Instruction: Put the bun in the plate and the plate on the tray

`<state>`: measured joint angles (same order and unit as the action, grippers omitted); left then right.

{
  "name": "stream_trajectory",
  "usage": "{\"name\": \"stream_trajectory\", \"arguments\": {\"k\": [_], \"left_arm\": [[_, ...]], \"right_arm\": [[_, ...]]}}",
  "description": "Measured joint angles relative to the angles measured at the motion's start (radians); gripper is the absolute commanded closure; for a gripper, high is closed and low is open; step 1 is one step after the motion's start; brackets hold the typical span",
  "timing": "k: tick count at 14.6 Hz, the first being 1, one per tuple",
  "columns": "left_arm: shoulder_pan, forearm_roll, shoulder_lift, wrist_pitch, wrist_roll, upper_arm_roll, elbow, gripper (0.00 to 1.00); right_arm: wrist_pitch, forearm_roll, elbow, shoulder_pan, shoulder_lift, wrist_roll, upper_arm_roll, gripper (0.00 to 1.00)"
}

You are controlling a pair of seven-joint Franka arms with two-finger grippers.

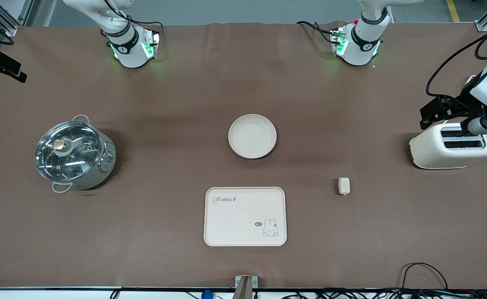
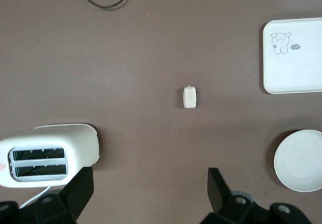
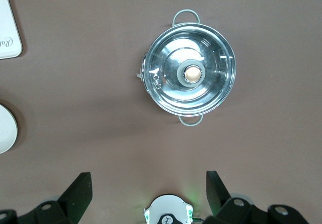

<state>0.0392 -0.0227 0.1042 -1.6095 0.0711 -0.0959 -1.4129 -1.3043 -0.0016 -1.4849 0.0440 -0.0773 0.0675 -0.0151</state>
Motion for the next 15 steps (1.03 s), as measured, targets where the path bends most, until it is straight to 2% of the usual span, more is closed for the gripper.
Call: {"name": "stream_trajectory", "arguments": {"k": [6, 8, 10, 12, 15], "left_arm": [[0.005, 0.0, 0.003, -0.012, -0.001, -0.003, 0.006, 0.0], [0.017, -0.001, 0.032, -0.009, 0.003, -0.006, -0.034, 0.0], [0.018, -0.001, 0.124, -0.052, 0.005, -0.007, -0.083, 0.0], [0.017, -0.001, 0.302, -0.177, 0.012, -0.007, -0.098, 0.0], [0.02, 0.0, 0.49, -0.323, 0.036, -0.019, -0.101, 0.0]], "right_arm": [[-0.001, 0.001, -0.001, -0.02, 0.0, 0.0, 0.005, 0.0], [-0.001, 0.002, -0.002, -0.029, 0.0, 0.001, 0.006, 0.0], [0.0, 0.003, -0.003, -0.052, 0.0, 0.002, 0.007, 0.0], [-0.009, 0.018, -0.013, -0.085, 0.01, 0.005, 0.009, 0.0], [-0.125, 0.067, -0.056, -0.163, 0.068, 0.094, 0.012, 0.0]]}}
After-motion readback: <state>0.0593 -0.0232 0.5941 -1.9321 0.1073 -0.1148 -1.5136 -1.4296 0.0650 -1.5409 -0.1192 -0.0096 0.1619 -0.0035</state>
